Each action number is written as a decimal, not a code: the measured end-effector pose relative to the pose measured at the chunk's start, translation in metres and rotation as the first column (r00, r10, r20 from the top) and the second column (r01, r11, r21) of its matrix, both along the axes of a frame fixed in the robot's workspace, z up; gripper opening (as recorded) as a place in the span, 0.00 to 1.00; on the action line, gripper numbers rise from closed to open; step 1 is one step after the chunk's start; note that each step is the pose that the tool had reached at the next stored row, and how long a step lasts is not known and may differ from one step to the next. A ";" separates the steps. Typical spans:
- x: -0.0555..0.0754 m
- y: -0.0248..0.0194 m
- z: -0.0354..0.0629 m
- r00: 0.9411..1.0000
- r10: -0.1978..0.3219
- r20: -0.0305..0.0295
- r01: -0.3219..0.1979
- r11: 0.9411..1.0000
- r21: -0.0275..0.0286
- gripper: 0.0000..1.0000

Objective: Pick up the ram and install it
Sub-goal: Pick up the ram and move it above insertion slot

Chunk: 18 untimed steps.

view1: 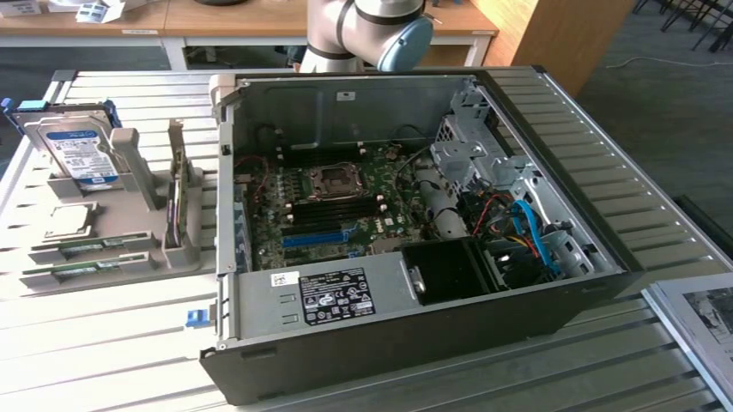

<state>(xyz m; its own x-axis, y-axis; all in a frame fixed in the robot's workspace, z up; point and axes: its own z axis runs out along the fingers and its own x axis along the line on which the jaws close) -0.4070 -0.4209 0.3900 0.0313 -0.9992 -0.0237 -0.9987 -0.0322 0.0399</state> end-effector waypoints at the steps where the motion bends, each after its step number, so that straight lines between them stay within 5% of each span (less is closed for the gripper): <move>1: 0.000 0.0000 0.0000 1.000 0.000 0.000 0.000 1.000 0.000 0.31; 18: 0.000 -0.0001 -0.0098 1.000 0.000 0.000 0.000 1.000 0.001 0.31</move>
